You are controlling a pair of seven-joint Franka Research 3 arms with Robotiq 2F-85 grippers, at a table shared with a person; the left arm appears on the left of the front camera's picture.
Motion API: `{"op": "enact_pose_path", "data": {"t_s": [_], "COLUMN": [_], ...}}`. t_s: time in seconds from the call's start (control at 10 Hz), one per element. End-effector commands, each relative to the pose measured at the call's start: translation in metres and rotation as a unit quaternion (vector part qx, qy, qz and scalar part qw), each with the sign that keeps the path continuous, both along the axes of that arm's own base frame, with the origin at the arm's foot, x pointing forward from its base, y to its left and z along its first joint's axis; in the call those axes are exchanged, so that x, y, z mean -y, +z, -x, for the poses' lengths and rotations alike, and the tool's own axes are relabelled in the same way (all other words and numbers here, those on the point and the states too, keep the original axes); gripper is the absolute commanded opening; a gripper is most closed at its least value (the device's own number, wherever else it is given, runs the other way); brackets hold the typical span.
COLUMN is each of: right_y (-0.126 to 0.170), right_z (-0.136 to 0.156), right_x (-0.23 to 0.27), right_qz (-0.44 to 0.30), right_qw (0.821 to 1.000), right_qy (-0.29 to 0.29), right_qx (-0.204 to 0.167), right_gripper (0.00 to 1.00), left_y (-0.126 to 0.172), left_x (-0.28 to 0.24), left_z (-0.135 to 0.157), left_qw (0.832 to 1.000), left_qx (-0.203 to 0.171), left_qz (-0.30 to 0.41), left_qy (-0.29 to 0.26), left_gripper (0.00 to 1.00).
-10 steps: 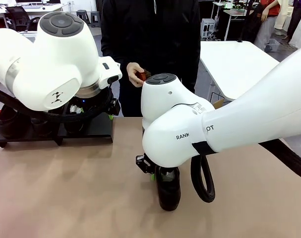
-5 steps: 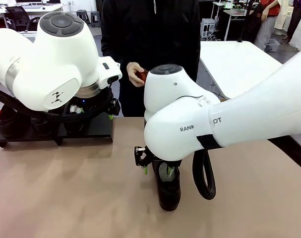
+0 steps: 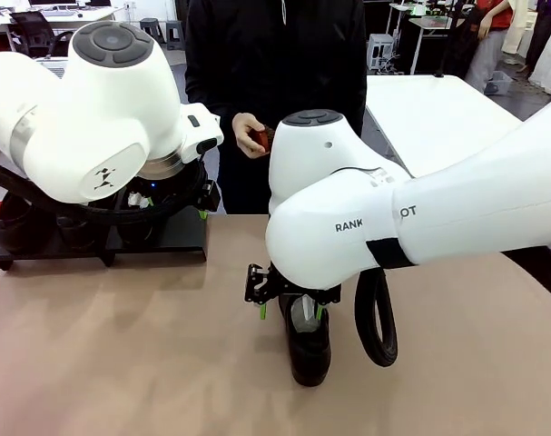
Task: Organize the shoes by placing them on the stand.
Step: Pick up one Shoe and place it in the middle of the table, then place the Shoe from the middle of the table onto the Shoes Stand.
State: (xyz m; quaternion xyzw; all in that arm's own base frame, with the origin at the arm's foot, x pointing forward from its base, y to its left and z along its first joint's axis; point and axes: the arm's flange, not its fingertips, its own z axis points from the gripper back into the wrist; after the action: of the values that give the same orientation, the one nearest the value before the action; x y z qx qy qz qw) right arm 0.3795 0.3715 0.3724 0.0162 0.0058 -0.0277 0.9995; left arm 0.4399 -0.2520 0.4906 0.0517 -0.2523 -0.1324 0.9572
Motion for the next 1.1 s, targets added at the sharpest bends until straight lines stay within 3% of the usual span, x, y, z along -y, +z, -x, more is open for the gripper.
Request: {"op": "enact_pose_path", "data": {"t_s": [0.0,0.6,0.7,1.0], "right_y": [0.001,-0.001,0.026,0.080], "right_z": [-0.003,-0.002,0.012,0.002], "right_x": [-0.004,-0.001,0.013,0.100], "right_qz": [0.002,-0.002,0.020,-0.033], "right_qw": [1.000,1.000,0.998,0.997], "right_qy": [-0.011,-0.001,0.045,0.054], "right_qx": [0.012,0.001,0.025,0.043], "right_gripper": [1.00,1.00,1.00,1.00], "left_y": [0.001,0.001,0.001,0.001], "left_x": [0.002,0.002,0.002,0.002], "left_z": [-0.001,-0.001,-0.001,-0.001], "left_qw": [1.000,1.000,1.000,1.000], "left_qx": [0.006,0.006,0.006,0.006], "left_qz": [-0.007,-0.007,-0.007,-0.007], "left_qy": [0.010,0.010,0.010,0.010], "left_gripper": [0.98,0.98,0.98,0.98]}}
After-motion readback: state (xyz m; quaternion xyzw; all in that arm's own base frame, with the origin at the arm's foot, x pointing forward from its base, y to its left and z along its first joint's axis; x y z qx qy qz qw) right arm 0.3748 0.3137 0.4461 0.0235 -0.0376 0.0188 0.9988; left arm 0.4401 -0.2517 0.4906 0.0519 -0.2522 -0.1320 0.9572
